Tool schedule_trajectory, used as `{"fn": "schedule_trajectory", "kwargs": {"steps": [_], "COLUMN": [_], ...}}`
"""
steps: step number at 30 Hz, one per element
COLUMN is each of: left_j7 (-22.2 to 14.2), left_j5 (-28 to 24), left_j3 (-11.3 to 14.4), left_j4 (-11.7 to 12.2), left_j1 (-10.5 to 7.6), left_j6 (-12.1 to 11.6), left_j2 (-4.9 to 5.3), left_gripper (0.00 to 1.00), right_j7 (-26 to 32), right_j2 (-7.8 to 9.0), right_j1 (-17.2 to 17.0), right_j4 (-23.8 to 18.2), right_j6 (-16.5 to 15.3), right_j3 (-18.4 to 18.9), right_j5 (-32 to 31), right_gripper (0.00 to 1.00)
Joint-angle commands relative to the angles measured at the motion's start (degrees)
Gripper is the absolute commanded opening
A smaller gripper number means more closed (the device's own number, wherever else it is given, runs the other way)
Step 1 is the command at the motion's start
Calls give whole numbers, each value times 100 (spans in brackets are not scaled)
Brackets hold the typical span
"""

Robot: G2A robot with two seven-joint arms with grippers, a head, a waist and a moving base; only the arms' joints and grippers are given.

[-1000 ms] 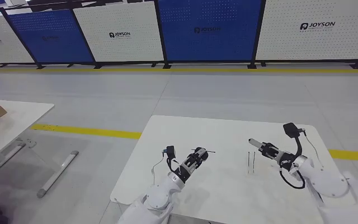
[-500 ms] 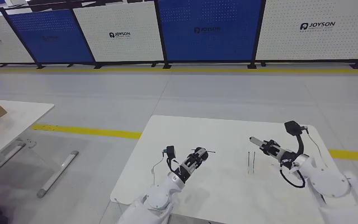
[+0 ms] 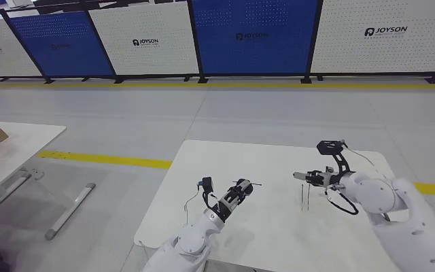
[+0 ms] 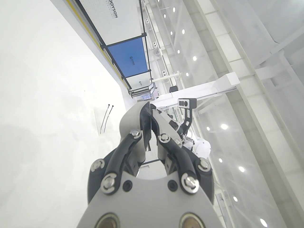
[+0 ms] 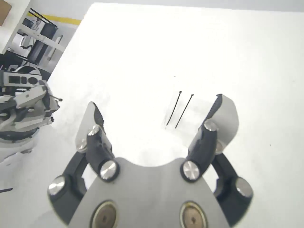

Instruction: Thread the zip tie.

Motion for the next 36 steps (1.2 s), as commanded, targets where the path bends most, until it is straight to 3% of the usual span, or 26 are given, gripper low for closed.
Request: {"fn": "schedule_trajectory", "kwargs": {"steps": [1,4,16,20,24,34,36], "left_j7": [0,0,0,0,0,0,0], "left_j5": [0,0,0,0,0,0,0], "left_j3": [0,0,0,0,0,0,0], "left_j4": [0,0,0,0,0,0,0], "left_j1": [0,0,0,0,0,0,0], "left_j6": [0,0,0,0,0,0,0], "left_j2": [0,0,0,0,0,0,0], "left_gripper": [0,0,0,0,0,0,0], "right_j7": [13,32,24,579,743,743,699], "right_j2": [-91,-179,-178,-219,-272,-272,-266], "right_j1": [231,416,359,556,702,702,621], "right_j4": [431,745,747,863,1099,1099,1060], "right_j6": [58,92,116,417,266,266,116], "right_j3": [-207,-464,-527,-773,-879,-879,-864], "right_j5": [224,191,19,-397,-384,-384,-336], "right_gripper": [100,100,100,100,100,100,100]}}
